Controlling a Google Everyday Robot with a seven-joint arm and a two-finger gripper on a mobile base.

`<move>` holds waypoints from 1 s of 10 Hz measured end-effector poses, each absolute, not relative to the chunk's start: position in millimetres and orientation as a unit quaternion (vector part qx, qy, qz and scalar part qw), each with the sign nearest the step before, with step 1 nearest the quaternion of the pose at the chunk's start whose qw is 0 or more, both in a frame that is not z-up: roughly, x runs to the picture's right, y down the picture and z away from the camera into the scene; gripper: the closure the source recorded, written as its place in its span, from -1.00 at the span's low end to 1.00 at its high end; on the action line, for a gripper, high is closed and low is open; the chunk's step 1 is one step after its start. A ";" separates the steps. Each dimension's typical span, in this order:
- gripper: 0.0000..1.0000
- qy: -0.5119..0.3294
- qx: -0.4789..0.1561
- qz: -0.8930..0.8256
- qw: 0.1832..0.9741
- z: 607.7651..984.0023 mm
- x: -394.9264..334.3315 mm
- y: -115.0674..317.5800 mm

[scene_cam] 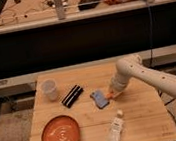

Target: Place the pepper on the white sponge

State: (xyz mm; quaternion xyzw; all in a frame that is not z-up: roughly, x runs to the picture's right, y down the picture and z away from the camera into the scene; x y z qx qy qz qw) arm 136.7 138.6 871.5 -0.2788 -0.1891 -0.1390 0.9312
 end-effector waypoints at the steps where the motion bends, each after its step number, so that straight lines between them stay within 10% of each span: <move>1: 1.00 -0.189 -0.277 -0.142 0.931 870.4 130.5 137.0; 10: 1.00 -0.196 -0.265 -0.167 0.929 862.9 97.7 120.5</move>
